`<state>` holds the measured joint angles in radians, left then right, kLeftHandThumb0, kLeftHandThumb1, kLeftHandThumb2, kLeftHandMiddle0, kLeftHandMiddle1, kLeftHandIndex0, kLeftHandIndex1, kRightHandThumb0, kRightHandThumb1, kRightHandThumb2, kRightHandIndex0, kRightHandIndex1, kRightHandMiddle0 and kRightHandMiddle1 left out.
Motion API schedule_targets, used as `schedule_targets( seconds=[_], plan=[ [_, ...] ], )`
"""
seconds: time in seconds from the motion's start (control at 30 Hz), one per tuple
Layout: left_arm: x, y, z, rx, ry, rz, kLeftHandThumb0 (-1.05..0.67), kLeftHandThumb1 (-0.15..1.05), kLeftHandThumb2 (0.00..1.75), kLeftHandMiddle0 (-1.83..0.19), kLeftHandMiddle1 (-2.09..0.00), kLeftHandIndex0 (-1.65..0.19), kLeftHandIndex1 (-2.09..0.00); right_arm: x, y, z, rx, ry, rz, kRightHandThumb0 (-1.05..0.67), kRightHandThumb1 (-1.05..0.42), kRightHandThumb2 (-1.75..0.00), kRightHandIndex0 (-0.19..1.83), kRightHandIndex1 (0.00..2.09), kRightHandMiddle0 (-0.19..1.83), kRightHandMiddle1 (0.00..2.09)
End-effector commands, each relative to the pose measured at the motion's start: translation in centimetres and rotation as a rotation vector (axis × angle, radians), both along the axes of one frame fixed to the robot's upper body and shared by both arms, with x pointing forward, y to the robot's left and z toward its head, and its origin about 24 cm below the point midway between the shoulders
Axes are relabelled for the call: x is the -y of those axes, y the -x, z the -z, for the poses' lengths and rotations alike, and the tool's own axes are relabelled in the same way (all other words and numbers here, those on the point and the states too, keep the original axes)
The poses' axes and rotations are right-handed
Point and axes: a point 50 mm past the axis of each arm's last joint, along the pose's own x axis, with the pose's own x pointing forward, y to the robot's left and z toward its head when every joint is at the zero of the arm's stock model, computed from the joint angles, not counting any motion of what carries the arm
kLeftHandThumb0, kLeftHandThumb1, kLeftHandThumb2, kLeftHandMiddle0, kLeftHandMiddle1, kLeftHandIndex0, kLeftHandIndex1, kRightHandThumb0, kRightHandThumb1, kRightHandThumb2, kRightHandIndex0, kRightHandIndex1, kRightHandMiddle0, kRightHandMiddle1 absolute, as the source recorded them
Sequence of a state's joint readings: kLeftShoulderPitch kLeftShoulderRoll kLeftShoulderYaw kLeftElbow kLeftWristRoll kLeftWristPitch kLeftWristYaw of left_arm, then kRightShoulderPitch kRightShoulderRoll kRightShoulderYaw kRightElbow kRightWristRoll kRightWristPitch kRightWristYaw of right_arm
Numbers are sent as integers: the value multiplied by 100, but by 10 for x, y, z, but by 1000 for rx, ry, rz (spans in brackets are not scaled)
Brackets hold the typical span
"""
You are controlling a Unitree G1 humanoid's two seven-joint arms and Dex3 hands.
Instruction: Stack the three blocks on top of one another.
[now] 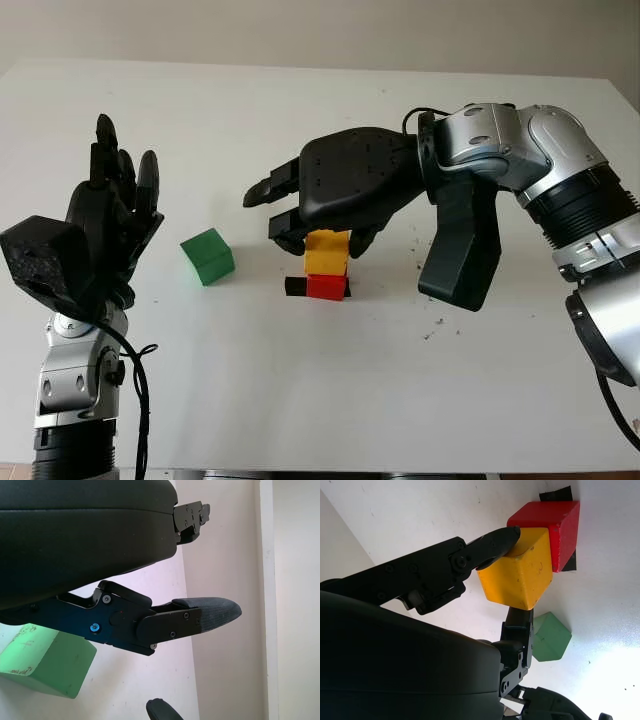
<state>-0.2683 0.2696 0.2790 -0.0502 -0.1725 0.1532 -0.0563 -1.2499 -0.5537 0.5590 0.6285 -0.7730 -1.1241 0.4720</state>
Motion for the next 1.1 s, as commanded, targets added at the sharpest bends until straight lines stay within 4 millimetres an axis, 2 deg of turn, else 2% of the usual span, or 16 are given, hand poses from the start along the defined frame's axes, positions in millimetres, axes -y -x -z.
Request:
schedule_targets(
  seconds=[0.0,0.1,0.17,0.2,0.33,0.43,0.6,0.83,0.93,1.07],
  plan=[
    [-1,2,-4,15,-8,-1,-65,105,55,19,0,19,0,4,0,9,-33,-8,13,-42,-96,-4,25,7,42,142],
    [-1,2,-4,15,-8,-3,-66,105,55,19,0,19,0,6,-1,9,-25,15,17,-43,-96,-5,21,4,36,139],
    [-1,2,-4,14,-12,-3,-67,105,54,19,0,19,0,6,-1,10,-10,50,21,-43,-99,-6,14,2,23,129],
    [-2,2,-4,15,-14,-2,-67,105,54,19,0,19,0,7,-1,10,-4,60,19,-43,-100,-6,10,3,16,114],
    [-2,1,-4,13,-12,-3,-66,105,54,19,0,19,0,8,-1,11,8,83,15,-43,-101,-5,0,4,9,58],
    [-2,0,-4,13,-15,-2,-66,105,54,19,0,19,0,9,0,12,10,89,15,-45,-103,-6,-7,4,4,36],
    [-2,0,-4,14,-17,-1,-66,105,55,19,0,19,0,9,0,13,-29,83,32,-55,-103,-5,-18,0,-8,20],
    [-3,0,-5,18,-19,-3,-67,105,55,19,0,19,0,10,1,10,-60,83,56,-70,-100,-5,-19,0,-19,1],
    [-3,-1,-5,19,-19,-3,-66,105,55,19,0,19,0,12,0,4,-47,63,67,-76,-95,-3,-19,0,-19,0],
    [-3,-1,-5,20,-16,0,-65,105,56,19,0,19,0,19,-3,-21,-76,-35,135,-84,-93,-4,-19,0,-19,0]
  ],
)
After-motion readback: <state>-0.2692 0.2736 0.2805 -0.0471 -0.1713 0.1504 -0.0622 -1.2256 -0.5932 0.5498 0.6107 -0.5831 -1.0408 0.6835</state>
